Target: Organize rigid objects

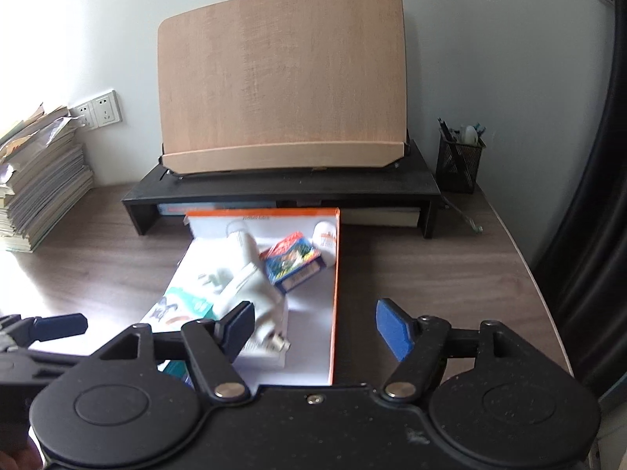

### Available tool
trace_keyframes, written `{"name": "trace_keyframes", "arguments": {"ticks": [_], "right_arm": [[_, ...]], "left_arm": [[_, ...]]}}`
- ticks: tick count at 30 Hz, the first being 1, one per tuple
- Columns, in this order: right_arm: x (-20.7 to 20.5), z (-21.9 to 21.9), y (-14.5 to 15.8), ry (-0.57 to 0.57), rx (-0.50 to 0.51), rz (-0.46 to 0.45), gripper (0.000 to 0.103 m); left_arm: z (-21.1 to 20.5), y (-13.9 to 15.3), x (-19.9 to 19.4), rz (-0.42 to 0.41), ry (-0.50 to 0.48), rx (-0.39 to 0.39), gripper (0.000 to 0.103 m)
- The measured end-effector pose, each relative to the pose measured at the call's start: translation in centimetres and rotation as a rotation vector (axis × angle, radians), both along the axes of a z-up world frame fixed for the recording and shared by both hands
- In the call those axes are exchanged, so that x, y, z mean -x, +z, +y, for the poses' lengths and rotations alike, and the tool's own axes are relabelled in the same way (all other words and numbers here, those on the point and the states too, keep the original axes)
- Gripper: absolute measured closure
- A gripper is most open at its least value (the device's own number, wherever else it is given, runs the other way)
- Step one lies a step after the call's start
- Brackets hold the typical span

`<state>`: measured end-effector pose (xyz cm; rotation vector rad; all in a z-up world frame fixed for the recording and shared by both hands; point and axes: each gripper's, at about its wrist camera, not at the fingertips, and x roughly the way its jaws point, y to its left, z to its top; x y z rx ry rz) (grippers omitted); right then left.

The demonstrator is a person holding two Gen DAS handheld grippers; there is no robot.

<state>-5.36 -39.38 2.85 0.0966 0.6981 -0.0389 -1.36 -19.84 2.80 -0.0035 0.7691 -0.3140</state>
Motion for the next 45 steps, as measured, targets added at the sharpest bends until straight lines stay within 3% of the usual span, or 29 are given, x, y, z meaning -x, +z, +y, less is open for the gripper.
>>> {"name": "trace_keyframes", "arguments": {"ticks": [10, 19, 45], "right_arm": [[7.0, 2.4, -0.7, -0.024, -0.019, 0.077, 0.019], [10.6, 3.1, -0.9, -0.043, -0.013, 0.094, 0.019], [12.5, 2.7, -0.5, -0.081, -0.009, 0.076, 0.018]], "left_arm": [[1.6, -0.3, 4.4, 0.041, 0.037, -0.049, 0.0], [1.3, -0.5, 7.4, 0.024, 0.031, -0.088, 0.0], [0.1, -0.2, 8.3, -0.015, -0.004, -0.105, 0.0]]}}
